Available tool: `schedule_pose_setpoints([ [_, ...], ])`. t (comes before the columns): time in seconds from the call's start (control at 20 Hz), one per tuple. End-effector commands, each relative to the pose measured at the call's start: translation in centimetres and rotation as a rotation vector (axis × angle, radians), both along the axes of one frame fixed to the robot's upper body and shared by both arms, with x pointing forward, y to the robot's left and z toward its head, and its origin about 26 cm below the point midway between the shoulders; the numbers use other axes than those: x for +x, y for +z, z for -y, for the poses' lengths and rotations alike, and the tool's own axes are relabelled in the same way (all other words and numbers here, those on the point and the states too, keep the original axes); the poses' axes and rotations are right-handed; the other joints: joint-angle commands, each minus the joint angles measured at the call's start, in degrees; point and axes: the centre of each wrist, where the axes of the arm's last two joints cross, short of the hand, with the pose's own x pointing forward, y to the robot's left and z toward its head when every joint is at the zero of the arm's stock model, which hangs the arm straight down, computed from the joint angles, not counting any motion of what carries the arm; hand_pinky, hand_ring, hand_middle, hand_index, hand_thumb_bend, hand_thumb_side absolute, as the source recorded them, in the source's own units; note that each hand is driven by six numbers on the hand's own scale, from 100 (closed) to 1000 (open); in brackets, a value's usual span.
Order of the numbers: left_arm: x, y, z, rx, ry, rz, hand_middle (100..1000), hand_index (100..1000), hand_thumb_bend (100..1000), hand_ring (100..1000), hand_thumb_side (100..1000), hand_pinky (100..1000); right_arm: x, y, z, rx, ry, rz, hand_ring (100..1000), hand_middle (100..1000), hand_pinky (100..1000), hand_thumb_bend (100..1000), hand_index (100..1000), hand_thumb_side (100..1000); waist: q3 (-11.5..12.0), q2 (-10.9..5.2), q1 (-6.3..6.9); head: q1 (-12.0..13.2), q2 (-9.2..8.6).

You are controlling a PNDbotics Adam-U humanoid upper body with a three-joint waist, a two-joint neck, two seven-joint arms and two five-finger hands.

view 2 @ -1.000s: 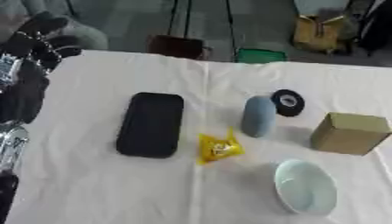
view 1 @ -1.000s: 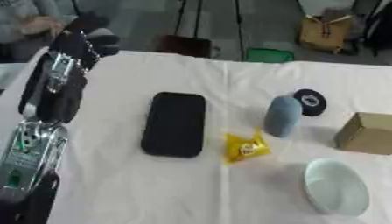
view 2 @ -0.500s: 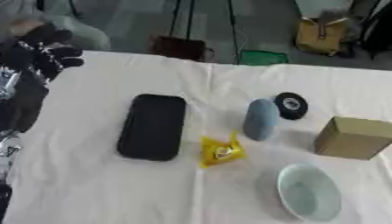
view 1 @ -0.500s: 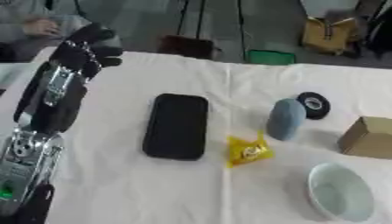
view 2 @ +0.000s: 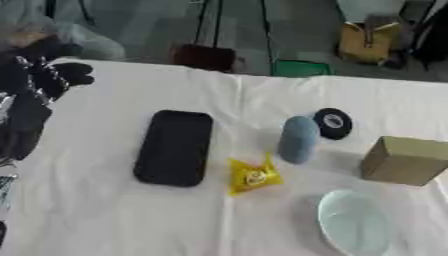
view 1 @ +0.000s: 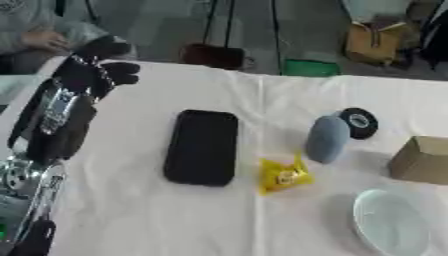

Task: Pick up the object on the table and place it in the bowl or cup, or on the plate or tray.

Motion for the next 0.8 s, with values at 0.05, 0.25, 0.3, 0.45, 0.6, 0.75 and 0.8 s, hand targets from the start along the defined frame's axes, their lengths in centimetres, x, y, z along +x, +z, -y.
schedule_pose_setpoints([
  [0.05, -0.2, 1.0, 0.3, 0.004, -0.024, 0.037, 843, 941, 146, 801, 813, 818, 0.1, 1.6, 0.5, -0.037, -0.005, 0.038, 816, 907, 828, 227, 917, 391, 0.1, -0.62, -0.06, -0.1, -0.43],
  [0.25, -0.2, 1.0, 0.3, 0.005, -0.033, 0.038, 843, 941, 145, 801, 813, 818, 0.3, 1.6, 0.1, -0.042, 0.006, 0.049, 818, 906, 828, 226, 916, 389, 0.1, -0.57, -0.05, 0.0, -0.41],
  [0.3, -0.2, 1.0, 0.4, 0.006, -0.034, 0.039, 843, 941, 145, 802, 812, 819, 0.3, 1.5, 0.1, -0.044, 0.006, 0.048, 819, 905, 829, 226, 915, 390, 0.1, -0.57, -0.04, 0.0, -0.50],
  [0.45, -0.2, 1.0, 0.3, 0.008, -0.035, 0.041, 843, 941, 143, 802, 813, 819, 0.4, 1.2, 0.1, -0.044, 0.000, 0.043, 814, 904, 825, 218, 916, 391, 0.1, -0.56, 0.00, 0.1, -0.62],
  [0.6, -0.2, 1.0, 0.4, 0.009, -0.040, 0.040, 843, 941, 144, 802, 814, 819, 0.7, 1.0, 0.0, -0.051, 0.002, 0.035, 822, 903, 827, 231, 914, 398, 0.2, -0.51, 0.04, 0.0, -0.62],
  [0.75, -0.2, 1.0, 0.5, 0.012, -0.047, 0.043, 843, 941, 143, 803, 815, 819, 1.1, 0.9, -0.4, -0.070, 0.010, 0.031, 825, 901, 828, 240, 913, 401, 0.4, -0.44, 0.18, -0.2, -0.78],
  [0.8, -0.2, 1.0, 0.6, 0.013, -0.049, 0.043, 843, 941, 143, 803, 816, 820, 1.3, 0.9, -0.6, -0.075, 0.012, 0.031, 826, 900, 829, 245, 913, 401, 0.5, -0.41, 0.24, -0.3, -0.84],
])
